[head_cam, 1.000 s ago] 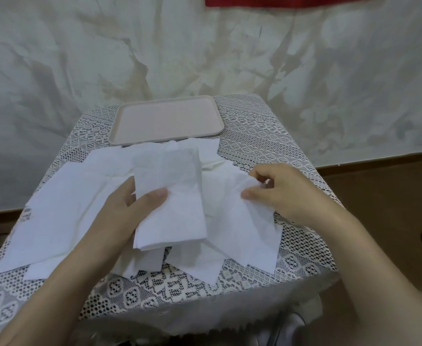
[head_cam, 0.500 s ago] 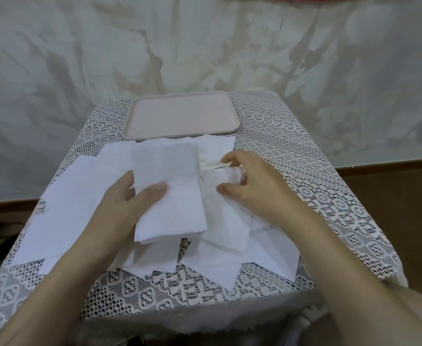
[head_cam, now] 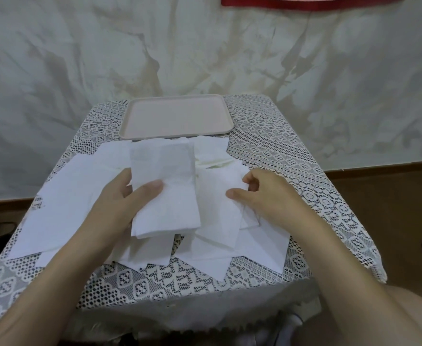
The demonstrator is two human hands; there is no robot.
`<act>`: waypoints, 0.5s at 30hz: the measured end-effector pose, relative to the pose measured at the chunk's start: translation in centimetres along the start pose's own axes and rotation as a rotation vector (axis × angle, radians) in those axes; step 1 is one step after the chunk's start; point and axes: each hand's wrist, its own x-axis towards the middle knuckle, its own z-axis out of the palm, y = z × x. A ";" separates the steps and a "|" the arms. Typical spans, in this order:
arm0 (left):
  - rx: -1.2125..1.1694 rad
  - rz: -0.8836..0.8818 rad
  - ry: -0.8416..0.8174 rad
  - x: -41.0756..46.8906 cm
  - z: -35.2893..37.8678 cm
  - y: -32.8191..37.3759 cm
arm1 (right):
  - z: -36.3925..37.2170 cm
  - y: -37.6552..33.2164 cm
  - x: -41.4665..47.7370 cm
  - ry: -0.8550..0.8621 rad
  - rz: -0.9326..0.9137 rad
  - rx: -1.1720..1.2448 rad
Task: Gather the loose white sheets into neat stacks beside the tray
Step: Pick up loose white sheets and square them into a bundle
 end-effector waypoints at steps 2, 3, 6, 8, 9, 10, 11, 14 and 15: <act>-0.011 0.003 0.004 0.0 0.0 0.1 | 0.1 0.0 0.3 0.001 -0.021 0.028; -0.015 0.002 0.004 0.1 0.1 0.1 | 0.1 0.0 0.5 0.010 -0.033 0.046; -0.012 0.006 0.000 0.3 0.1 0.0 | -0.2 0.1 0.9 0.045 -0.049 0.071; -0.021 0.005 0.000 0.5 0.0 -0.1 | -0.6 0.3 0.9 0.039 -0.036 0.067; -0.031 0.005 0.000 0.5 0.0 -0.2 | -0.8 0.4 1.0 0.029 -0.028 0.063; -0.039 0.003 0.001 0.6 0.1 -0.2 | -0.9 0.6 1.0 0.018 -0.022 0.053; -0.043 0.000 0.001 0.6 0.2 -0.1 | -1.1 0.7 1.0 0.012 -0.021 0.043; -0.040 0.009 -0.003 0.7 0.3 0.0 | -1.3 0.8 0.6 0.028 -0.041 0.029; -0.044 0.010 -0.003 0.7 0.3 0.0 | -1.4 0.9 0.5 0.038 -0.047 0.025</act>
